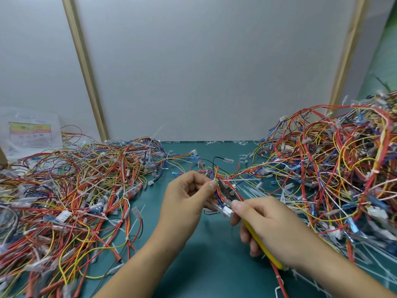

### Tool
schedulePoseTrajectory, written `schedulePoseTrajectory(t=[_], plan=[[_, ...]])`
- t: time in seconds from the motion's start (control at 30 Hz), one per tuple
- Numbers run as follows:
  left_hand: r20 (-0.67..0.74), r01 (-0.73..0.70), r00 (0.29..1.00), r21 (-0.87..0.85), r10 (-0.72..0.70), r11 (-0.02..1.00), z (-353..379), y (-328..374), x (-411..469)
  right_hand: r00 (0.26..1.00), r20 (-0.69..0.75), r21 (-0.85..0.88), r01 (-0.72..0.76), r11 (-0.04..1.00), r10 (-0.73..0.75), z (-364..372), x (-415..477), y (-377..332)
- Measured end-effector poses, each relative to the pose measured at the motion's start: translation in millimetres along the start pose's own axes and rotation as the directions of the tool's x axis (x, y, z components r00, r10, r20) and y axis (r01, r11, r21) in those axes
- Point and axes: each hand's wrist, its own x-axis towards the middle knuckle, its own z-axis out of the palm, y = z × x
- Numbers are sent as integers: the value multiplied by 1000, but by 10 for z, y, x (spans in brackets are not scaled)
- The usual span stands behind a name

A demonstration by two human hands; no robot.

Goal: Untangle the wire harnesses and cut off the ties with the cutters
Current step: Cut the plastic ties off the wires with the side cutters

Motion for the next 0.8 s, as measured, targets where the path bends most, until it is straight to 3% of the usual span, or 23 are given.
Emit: schedulePoseTrajectory(t=[0.8], plan=[[-26, 4, 1000, -74, -6, 997, 30, -34, -21, 1000, -5, 71, 5, 997, -4, 24, -3, 7]])
